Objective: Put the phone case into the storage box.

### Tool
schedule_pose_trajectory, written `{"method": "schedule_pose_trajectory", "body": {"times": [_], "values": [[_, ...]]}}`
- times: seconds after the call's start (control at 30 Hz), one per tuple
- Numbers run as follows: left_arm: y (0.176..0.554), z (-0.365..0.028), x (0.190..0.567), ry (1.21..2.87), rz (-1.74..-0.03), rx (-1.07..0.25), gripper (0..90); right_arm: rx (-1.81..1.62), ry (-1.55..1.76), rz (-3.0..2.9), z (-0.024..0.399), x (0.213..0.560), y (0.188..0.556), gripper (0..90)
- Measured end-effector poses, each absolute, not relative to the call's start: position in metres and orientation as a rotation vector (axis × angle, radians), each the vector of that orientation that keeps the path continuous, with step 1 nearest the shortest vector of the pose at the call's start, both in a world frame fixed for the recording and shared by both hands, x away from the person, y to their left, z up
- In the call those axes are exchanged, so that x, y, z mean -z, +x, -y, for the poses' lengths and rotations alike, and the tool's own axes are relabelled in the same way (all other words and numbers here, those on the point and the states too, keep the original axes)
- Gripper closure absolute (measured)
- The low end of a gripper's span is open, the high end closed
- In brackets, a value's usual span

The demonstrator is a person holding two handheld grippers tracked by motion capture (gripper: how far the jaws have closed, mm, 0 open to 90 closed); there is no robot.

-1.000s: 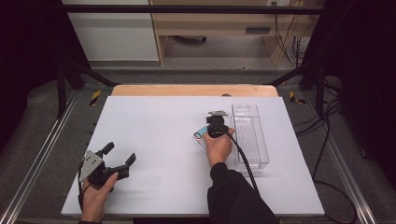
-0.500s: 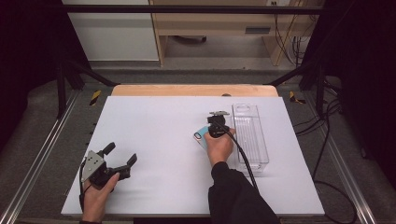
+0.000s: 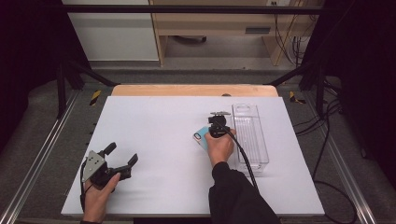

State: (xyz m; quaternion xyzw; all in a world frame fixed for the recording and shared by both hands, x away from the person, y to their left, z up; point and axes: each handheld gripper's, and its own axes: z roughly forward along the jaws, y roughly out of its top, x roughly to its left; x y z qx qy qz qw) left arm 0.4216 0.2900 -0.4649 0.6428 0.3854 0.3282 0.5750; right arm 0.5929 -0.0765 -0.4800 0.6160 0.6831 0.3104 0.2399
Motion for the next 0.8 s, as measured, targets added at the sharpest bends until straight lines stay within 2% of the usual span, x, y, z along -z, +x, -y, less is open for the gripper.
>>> {"method": "schedule_pose_trajectory", "body": {"times": [0.8], "values": [[0.421, -0.287, 0.464, 1.510, -0.896, -0.765, 3.9, -0.866, 1.688, -1.874, 0.077, 0.480, 0.576, 90.0]]}}
